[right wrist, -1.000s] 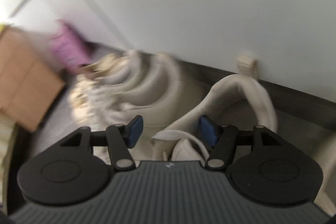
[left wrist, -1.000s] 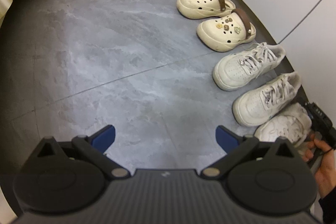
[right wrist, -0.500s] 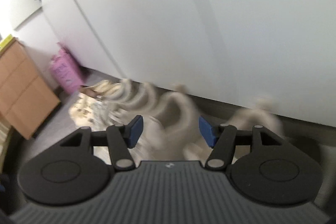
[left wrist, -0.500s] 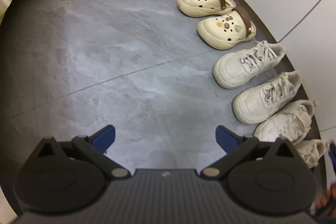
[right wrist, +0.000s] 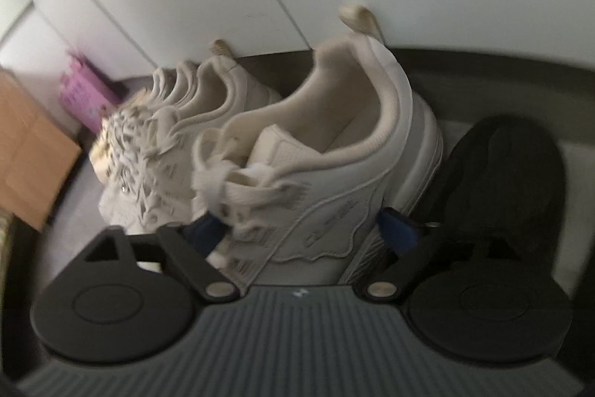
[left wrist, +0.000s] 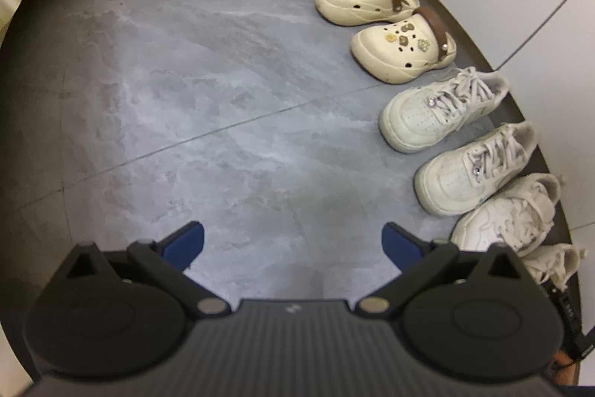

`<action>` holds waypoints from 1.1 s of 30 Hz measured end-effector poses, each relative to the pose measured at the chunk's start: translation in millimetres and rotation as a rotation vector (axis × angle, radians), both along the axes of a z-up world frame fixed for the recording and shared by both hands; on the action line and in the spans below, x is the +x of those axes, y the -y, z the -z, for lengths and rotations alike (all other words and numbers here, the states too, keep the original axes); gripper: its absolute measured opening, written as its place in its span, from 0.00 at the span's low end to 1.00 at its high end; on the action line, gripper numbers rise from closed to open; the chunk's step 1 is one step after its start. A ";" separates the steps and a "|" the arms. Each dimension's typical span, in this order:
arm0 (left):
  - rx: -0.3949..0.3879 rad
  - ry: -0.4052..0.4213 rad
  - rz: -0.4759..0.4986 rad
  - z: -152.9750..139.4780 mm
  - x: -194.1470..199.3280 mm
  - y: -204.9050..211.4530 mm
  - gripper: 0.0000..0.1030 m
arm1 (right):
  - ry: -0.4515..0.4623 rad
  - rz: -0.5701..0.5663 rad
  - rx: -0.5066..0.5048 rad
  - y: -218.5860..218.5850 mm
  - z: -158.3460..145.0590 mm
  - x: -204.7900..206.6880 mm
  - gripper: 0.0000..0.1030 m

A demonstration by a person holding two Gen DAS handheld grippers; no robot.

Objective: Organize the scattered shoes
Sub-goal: 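Grasp the black slides with the right gripper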

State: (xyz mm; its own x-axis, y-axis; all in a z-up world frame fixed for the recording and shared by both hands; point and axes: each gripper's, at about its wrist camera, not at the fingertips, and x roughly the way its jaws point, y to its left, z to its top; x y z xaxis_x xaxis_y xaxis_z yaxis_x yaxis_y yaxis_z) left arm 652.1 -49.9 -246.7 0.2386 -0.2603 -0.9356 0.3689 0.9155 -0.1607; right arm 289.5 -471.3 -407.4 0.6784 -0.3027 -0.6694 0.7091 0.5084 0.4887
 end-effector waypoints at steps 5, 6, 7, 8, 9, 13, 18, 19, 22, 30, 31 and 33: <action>0.005 0.000 0.007 0.6 -0.1 0.0 1.00 | 0.007 -0.072 -0.025 4.1 -1.8 15.2 0.97; 0.006 0.000 0.009 0.7 -0.1 -0.1 1.00 | 0.012 -0.068 -0.021 4.1 -4.6 16.3 0.97; 0.008 0.000 0.010 0.8 -0.2 -0.1 1.00 | 0.017 -0.062 -0.018 4.2 -7.2 17.5 0.97; 0.009 0.000 0.011 0.9 -0.2 -0.1 1.00 | 0.037 -0.038 -0.010 6.7 -6.3 23.7 0.97; 0.010 0.000 0.013 1.0 -0.2 -0.1 1.00 | 0.034 -0.057 -0.021 6.6 -7.2 28.9 0.97; 0.014 0.000 0.019 1.5 -0.3 -0.1 1.00 | 0.019 -0.177 -0.044 4.8 -17.6 35.4 0.96; 0.021 0.001 0.015 4.5 -0.7 -1.0 1.00 | -0.021 -0.118 -0.119 1.3 -59.7 -34.3 0.94; 0.022 0.000 0.011 6.0 -0.9 -1.4 1.00 | -0.060 -0.047 -0.110 2.1 -68.5 -67.8 0.94; 0.017 -0.008 0.028 7.0 -2.9 1.4 1.00 | -0.163 0.127 -0.096 2.7 -76.5 -140.6 0.94; 0.040 0.057 0.088 -21.1 -12.1 16.0 1.00 | -0.084 0.413 0.213 -16.3 -24.6 -229.0 0.94; 0.042 0.058 0.094 -22.3 -14.3 17.1 1.00 | -0.074 0.389 0.230 -20.9 -17.1 -220.9 0.94; 0.046 0.062 0.106 -24.8 -18.8 19.2 1.00 | -0.058 0.365 0.225 -23.0 -9.9 -216.0 0.95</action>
State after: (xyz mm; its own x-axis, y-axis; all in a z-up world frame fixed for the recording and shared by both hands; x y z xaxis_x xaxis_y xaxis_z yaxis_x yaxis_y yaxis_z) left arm 633.2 -69.1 -221.9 0.2694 -0.2448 -0.9314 0.4720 0.8766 -0.0938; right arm 73.5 -448.3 -397.5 0.5131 -0.3578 -0.7802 0.8522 0.1045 0.5126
